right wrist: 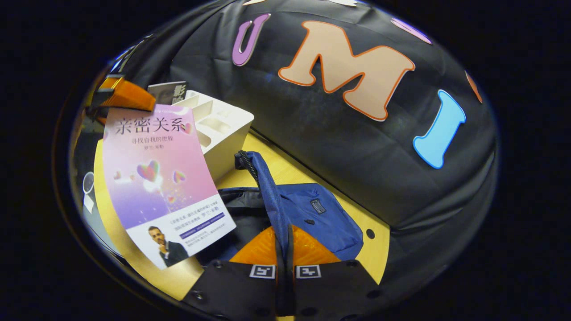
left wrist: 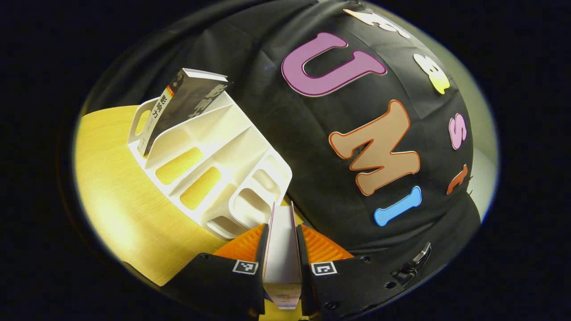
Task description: Open the schoolbag, grab two books from the bookshelf and put them into the schoolbag.
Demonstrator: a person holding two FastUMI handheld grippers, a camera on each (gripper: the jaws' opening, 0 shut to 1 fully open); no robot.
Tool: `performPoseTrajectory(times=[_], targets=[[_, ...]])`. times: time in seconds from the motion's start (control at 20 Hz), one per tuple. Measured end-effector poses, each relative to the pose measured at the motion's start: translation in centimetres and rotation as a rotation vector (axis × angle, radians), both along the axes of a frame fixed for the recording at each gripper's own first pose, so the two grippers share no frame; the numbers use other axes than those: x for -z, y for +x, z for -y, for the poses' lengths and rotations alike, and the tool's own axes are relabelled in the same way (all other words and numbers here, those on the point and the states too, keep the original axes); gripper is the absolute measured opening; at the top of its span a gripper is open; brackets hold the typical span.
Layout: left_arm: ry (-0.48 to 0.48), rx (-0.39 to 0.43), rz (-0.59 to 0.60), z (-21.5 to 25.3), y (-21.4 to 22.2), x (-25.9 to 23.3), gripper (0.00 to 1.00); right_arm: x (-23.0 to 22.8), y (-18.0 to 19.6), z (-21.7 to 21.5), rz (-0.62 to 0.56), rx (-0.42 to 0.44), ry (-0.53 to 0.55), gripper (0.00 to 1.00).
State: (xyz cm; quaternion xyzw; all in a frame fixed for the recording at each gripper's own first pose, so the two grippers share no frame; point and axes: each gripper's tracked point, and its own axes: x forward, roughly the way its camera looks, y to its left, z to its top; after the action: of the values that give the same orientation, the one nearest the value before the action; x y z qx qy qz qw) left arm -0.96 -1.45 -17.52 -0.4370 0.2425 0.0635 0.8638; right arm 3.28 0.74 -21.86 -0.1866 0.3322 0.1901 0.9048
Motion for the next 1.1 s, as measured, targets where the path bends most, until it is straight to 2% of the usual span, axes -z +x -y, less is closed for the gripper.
performPoseTrajectory(times=[0.15, 0.25, 0.45, 0.5, 0.7, 0.9, 1.0, 1.1], targets=[[-0.012, -0.055, 0.059, 0.8, 0.1, 0.3, 0.29, -0.4, 0.6, 0.0, -0.033, 0.053, 0.080, 0.03], [0.021, -0.092, 0.096, 1.3, 0.3, 0.9, 0.29, -0.2, 0.8, -0.2, -0.063, 0.088, 0.133, 0.03], [0.021, -0.119, 0.167, 4.3, 1.0, 2.4, 0.28, 0.1, 1.0, -0.7, -0.090, 0.113, 0.201, 0.02], [0.006, -0.111, 0.160, 5.2, 1.1, 3.2, 0.28, 0.2, 0.9, -1.0, -0.097, 0.109, 0.206, 0.03], [-0.068, -0.213, 0.129, 7.1, 1.6, 7.0, 0.28, 0.1, 1.2, -1.2, -0.087, 0.115, 0.241, 0.03], [-0.021, -0.302, 0.126, 6.5, 1.6, 8.9, 0.28, 0.4, 0.7, -1.8, -0.104, 0.130, 0.290, 0.05], [-0.044, -0.338, 0.136, 6.7, 2.0, 9.7, 0.29, 0.5, 0.5, -2.1, -0.108, 0.124, 0.307, 0.02], [-0.068, -0.335, 0.147, 8.2, 2.6, 10.3, 0.29, 0.6, 0.4, -2.4, -0.114, 0.126, 0.332, 0.03]])
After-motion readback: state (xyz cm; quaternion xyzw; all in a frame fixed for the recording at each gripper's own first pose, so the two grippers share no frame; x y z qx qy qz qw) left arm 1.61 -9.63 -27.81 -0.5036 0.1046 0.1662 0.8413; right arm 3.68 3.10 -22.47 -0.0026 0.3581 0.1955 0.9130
